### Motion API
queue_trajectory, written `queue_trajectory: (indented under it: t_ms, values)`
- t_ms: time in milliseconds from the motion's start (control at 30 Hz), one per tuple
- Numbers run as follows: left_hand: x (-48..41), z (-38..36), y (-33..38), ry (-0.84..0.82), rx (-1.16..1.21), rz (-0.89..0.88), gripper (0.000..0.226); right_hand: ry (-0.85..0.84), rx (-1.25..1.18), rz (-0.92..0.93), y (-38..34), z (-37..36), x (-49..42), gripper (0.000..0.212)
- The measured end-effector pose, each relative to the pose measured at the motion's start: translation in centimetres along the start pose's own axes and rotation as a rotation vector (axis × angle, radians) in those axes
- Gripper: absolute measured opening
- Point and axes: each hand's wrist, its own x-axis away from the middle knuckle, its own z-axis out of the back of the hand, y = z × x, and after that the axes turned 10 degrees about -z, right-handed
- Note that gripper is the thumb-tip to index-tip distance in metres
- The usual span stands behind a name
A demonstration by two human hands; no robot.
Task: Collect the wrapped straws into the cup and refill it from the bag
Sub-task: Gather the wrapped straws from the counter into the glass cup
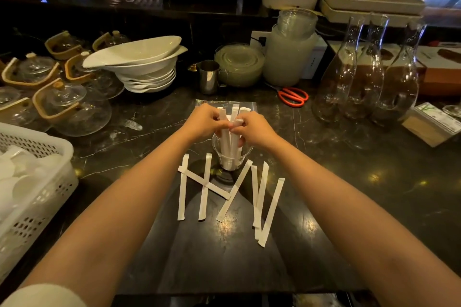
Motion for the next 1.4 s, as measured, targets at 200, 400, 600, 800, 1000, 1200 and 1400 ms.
queue_trajectory:
  t_ms: [200,400,600,800,1000,1200,1400]
  values:
    - [0.3,-0.5,0.0,0.025,-0.078,0.044,0.036,0.034,-0.028,-0.032,0.0,0.2,0.6,0.030]
    - [1.2,-0.1,0.6,0.221,-0.079,-0.014,0.061,0.142,-0.080,0.011,-0.3,1.7,2.2,0.063]
    - [3.6,-1.1,-0.6,0.316,-0.053,0.105,0.057,0.212,-0.102,-0.039,0.4,2.2,3.8,0.065]
    - [7.6,-4.4,-2.0,0.319,-0.120,0.241,0.031,0.180,-0.167,-0.245,3.4,1.5,5.3,0.071]
    - [8.2,-8.4,-1.7,-0.007,-0.114,0.302,0.041,0.077,-0.201,-0.516,6.6,-1.1,6.7,0.083]
    - [6.6,-10.5,-0.8,-0.137,-0.181,0.319,0.027,0.013,-0.255,-0.669,8.2,-2.9,7.7,0.073]
    - [5.1,-12.0,-0.3,-0.167,-0.192,0.363,0.011,0.033,-0.245,-0.683,8.4,-3.9,7.8,0.056]
